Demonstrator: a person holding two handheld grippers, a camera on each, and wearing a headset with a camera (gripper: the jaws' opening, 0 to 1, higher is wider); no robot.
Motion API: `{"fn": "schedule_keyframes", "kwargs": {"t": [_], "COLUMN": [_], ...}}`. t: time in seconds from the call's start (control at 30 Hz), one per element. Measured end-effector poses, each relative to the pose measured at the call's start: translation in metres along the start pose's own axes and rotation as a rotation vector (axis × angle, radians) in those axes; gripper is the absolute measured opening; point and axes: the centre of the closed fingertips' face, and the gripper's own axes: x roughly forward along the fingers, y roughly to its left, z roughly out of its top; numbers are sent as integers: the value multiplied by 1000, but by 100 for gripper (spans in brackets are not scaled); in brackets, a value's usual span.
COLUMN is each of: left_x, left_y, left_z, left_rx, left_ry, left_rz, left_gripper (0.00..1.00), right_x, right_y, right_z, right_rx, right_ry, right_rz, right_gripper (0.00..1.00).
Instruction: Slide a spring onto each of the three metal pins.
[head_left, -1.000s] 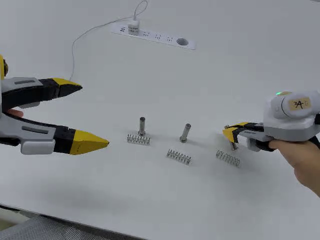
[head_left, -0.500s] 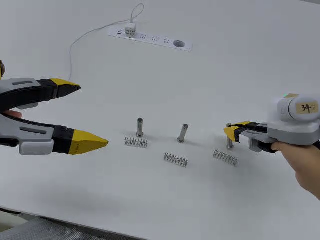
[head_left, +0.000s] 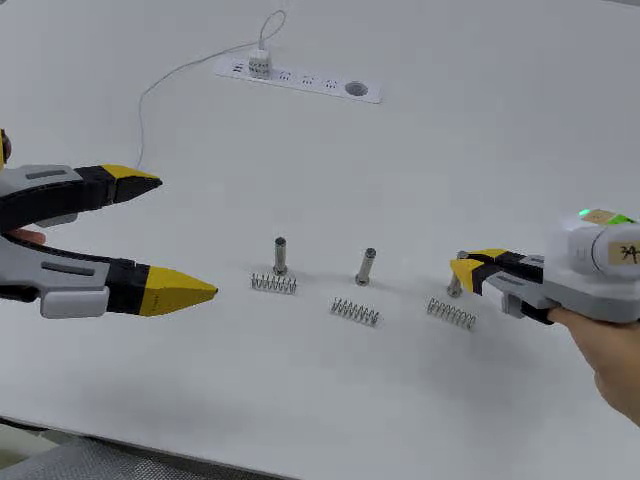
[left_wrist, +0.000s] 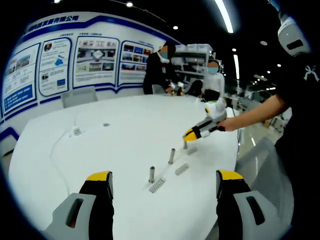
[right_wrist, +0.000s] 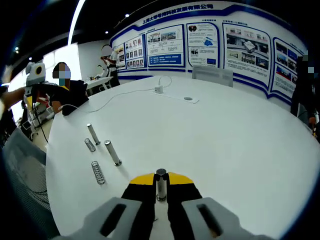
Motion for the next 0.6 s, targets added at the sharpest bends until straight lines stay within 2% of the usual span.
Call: {"fn": "schedule_keyframes", "kwargs": {"t": [0.23, 0.3, 0.6], "left_x": [1, 1, 1], "left_y": [-3, -4, -7], "left_z": [2, 3, 3], "left_rx": [4, 6, 8], "left_ry": [4, 3, 4], "left_rz": [-5, -6, -10], "left_gripper": [87, 87, 87], "right_x": [-8, -9, -10], "right_y": [-1, -3, -4], "right_z": [-3, -3, -4], "right_rx": [0, 23, 21], "right_ry": [-46, -60, -63], "right_rz": [-23, -32, -42], "right_gripper": [8, 8, 9]}}
